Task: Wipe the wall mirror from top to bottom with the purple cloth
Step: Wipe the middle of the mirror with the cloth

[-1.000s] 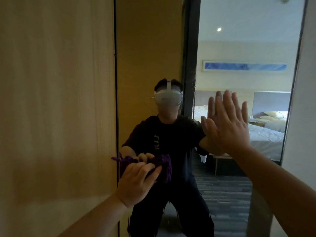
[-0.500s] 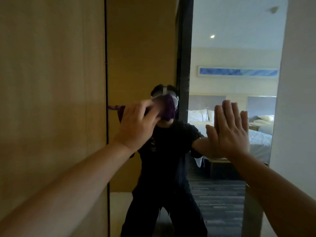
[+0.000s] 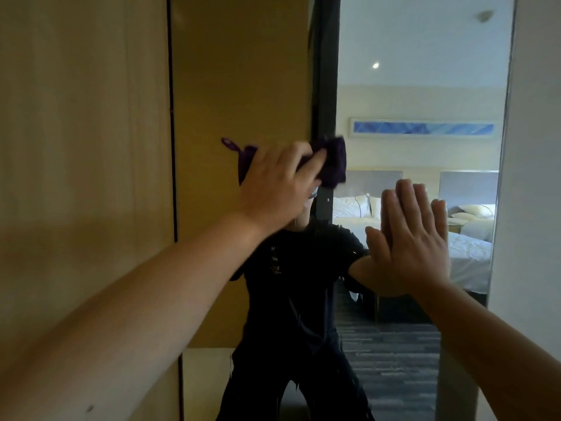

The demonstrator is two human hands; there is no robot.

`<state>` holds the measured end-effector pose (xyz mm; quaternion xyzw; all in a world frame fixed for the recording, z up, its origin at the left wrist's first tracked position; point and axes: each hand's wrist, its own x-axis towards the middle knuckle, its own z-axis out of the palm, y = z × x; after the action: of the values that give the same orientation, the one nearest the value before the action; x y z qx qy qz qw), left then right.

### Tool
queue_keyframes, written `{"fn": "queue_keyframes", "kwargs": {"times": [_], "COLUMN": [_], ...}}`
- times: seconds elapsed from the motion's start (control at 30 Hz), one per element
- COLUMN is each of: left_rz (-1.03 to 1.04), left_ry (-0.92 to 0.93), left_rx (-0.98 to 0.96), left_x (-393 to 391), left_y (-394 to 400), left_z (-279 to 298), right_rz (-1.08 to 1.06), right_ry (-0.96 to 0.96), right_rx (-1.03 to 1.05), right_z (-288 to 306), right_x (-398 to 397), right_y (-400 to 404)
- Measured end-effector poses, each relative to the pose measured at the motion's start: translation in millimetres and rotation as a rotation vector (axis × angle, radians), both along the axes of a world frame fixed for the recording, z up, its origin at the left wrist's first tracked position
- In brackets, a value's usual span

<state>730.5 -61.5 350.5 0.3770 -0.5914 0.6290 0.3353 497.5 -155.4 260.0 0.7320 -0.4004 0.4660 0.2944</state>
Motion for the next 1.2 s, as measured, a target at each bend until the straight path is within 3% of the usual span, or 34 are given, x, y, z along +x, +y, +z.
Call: {"fn": "queue_keyframes", "kwargs": {"times": [0.33,0.53,0.73,0.9,1.03,1.2], "left_rz": [0.012,0.005,-0.029,-0.076,-0.092,-0.052], "left_ry": [-0.032,-0.058,-0.042,-0.01,-0.082,-0.03], "left_rx": [0.142,0.141,0.211,0.121,-0.085,-0.23], "left_x": [2.9,7.0,3.3,-5.2,-27.9,-69.2], "left_y": [9.0,8.0,17.4,12.8,-10.4,-34.8], "left_z": [-209.5,-228.0,-218.5,-146.7,-25.5,111.8], "right_rz": [0.01,0.082,-0.051,-0.084,-0.094,-0.082], "right_ry": [-0.002,-0.014,-0.083,-0.07,-0.058,-0.068], "right_rx": [0.001,0.011,0.074,0.058,0.056,0.035], "right_z": [0.4,2.3,-6.7,-7.9,-9.5,-10.5], "right_x": [-2.0,-11.0,-55.4,-55.9,-56.3,-55.7], "right_y": [-1.3,5.5,-12.3,-19.1,-19.9,-21.4]}}
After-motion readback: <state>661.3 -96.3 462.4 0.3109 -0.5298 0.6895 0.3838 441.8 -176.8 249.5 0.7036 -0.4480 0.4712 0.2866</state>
